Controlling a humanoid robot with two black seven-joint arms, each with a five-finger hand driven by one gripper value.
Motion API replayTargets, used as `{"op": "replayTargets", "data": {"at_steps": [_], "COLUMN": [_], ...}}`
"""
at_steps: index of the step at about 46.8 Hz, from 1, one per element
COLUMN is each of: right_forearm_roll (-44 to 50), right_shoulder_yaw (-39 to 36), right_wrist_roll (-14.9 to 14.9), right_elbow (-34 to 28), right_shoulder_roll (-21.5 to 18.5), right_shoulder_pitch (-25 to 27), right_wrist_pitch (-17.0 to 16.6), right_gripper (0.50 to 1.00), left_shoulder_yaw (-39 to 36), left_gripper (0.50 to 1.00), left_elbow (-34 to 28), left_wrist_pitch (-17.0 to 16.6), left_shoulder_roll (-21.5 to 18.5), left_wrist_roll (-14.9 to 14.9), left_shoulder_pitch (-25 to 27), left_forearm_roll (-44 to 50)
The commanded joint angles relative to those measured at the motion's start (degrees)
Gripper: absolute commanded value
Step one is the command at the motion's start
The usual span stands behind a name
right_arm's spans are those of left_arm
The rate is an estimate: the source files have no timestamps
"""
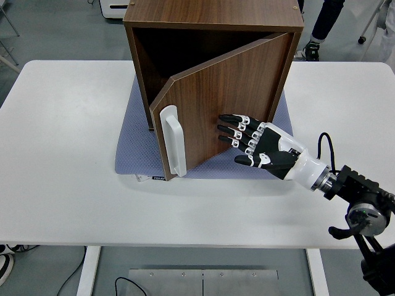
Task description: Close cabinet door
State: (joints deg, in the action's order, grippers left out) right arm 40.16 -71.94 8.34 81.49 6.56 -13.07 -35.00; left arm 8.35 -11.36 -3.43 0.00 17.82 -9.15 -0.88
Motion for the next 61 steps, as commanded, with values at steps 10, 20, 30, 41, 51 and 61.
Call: {"op": "replayTargets", "data": {"at_steps": [10, 20, 30, 41, 51, 61], "right_forearm_roll": [-0.09, -0.09, -0.17, -0.17, -0.17, -0.26], "right_shoulder_yaw": [0.84, 0.84, 0.84, 0.84, 0.75, 0.75], "right_wrist_roll": [-0.17, -0.25, -0.43, -0.52, -0.52, -0.61], "right_elbow": [-5.11, -8.53, -11.44, -13.90, -16.80, -18.73], "right_shoulder_roll": [-1.99, -3.04, -4.18, -5.77, -6.56, -6.56], "right_shoulder_pitch": [-3.89, -6.53, -8.82, -11.45, -13.83, -14.88], "right_wrist_pitch": [0.00, 0.00, 0.00, 2.04, 3.45, 3.53], "right_gripper": [1.000, 1.000, 1.000, 1.000, 1.000, 1.000], "left_shoulder_yaw": [0.00, 0.00, 0.00, 0.00, 0.00, 0.00], "left_gripper": [1.000, 1.000, 1.000, 1.000, 1.000, 1.000], "left_elbow": [0.02, 0.02, 0.02, -0.07, -0.07, -0.07], "left_wrist_pitch": [0.00, 0.00, 0.00, 0.00, 0.00, 0.00], "left_shoulder_roll": [0.00, 0.00, 0.00, 0.00, 0.00, 0.00], "left_wrist_roll": [-0.06, -0.06, -0.06, -0.06, -0.06, -0.06], "left_shoulder_pitch": [0.01, 0.01, 0.01, -0.08, 0.01, 0.01], "left_forearm_roll": [0.00, 0.00, 0.00, 0.00, 0.00, 0.00]}}
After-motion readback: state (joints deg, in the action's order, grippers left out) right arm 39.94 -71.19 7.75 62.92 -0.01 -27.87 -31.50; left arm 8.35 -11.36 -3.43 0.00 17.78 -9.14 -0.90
